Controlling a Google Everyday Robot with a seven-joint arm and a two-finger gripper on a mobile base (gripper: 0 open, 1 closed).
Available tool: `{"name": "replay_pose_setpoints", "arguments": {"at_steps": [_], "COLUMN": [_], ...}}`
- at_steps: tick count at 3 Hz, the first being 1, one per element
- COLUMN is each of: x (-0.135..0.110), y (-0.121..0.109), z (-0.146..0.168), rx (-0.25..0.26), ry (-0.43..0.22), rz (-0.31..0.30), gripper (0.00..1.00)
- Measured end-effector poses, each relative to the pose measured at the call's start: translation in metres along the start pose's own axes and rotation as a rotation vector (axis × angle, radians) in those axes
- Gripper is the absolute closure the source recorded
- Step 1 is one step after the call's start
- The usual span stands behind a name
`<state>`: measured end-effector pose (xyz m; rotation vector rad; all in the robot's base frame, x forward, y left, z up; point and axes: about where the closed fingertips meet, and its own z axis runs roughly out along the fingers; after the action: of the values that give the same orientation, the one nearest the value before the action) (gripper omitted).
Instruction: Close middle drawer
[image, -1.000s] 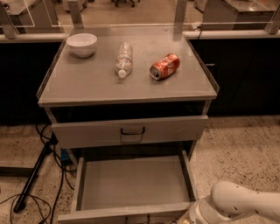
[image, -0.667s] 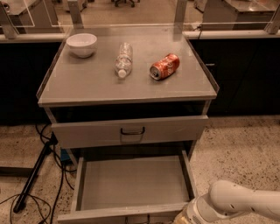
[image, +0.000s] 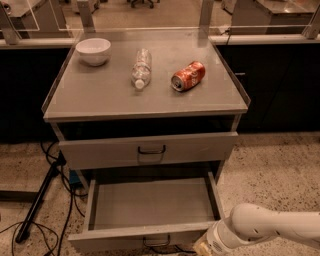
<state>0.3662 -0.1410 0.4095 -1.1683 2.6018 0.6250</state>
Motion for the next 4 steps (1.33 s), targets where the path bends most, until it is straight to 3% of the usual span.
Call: {"name": "replay_pose_setpoints", "arguments": {"at_steps": [1,2,3,4], "x": [0.000,-0.009,-0.026,-0.067], "y": [0.000,-0.010,-0.019,-0.045], "z": [0.001,0.007,0.005,0.001], "rx": [-0.001,0.011,0.035,0.080], "ry": [0.000,-0.032,-0.066,-0.140], "rz": [0.002,0.047,0.051,0.038], "gripper": [1.00,1.00,1.00,1.00]}}
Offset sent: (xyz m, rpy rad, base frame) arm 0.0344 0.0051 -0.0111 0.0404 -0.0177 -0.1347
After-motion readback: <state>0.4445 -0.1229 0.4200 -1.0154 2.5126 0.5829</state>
